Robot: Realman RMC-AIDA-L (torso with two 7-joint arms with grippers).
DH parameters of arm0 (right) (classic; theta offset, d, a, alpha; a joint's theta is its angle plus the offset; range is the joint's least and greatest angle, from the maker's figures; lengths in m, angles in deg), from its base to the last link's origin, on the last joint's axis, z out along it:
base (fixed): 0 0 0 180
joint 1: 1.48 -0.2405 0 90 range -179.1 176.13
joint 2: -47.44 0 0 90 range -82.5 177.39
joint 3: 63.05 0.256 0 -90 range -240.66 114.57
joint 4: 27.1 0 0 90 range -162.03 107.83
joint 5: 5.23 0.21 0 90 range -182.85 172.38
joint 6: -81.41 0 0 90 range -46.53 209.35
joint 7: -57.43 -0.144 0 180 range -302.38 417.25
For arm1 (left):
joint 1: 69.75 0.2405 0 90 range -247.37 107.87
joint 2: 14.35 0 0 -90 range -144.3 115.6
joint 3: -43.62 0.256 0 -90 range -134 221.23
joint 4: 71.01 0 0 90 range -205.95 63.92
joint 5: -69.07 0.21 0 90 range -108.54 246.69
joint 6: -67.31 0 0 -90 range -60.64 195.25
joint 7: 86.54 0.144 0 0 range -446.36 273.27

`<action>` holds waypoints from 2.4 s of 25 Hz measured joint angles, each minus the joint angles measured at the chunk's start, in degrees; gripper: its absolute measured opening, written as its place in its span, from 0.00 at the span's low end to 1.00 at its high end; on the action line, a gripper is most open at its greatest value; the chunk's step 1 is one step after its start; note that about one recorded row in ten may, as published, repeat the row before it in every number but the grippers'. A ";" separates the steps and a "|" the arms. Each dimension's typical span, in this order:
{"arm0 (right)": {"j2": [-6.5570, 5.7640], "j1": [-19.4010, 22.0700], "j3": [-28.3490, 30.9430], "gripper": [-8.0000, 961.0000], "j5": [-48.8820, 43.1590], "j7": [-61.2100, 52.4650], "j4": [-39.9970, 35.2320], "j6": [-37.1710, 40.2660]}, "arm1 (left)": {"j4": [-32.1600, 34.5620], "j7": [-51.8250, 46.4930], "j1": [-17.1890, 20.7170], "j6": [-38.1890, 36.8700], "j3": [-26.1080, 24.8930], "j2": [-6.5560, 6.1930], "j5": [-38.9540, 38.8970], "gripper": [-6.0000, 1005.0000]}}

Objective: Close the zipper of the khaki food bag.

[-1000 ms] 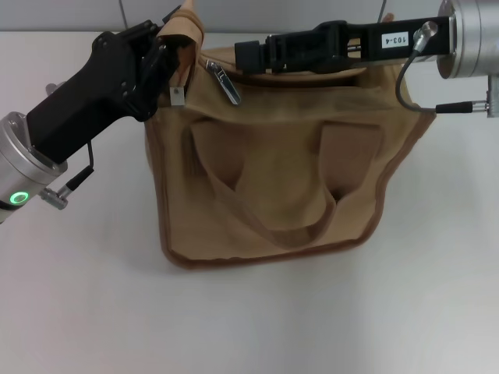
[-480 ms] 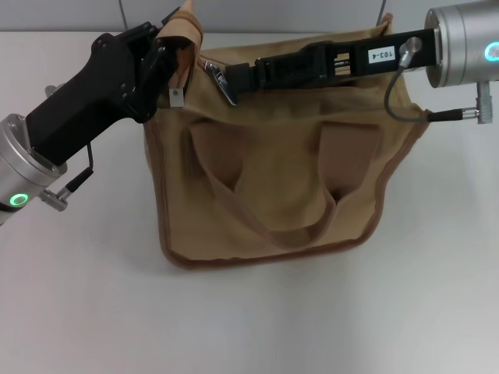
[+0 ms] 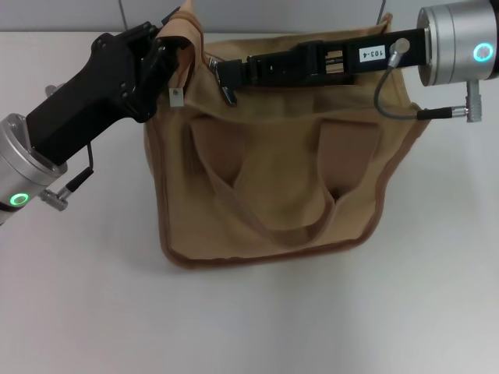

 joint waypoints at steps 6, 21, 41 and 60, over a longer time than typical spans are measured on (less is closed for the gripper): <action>0.39 -0.33 -1.83 0.62 -0.46 -0.29 0.03 0.16 | -0.13 0.02 -0.18 0.09 0.00 0.00 0.10 0.03; 0.90 -1.17 -1.39 0.61 -0.03 -1.23 0.06 1.28 | -0.54 0.38 0.04 0.11 0.00 0.00 0.00 0.03; 0.98 -2.82 -1.60 0.61 -1.29 -1.58 1.68 0.11 | -0.53 0.48 -0.30 1.04 -0.15 0.00 -0.06 0.03; 0.98 -2.78 -1.45 0.53 -1.63 -0.66 1.35 -0.58 | -0.37 0.57 -0.54 2.38 -0.65 0.00 -0.13 0.03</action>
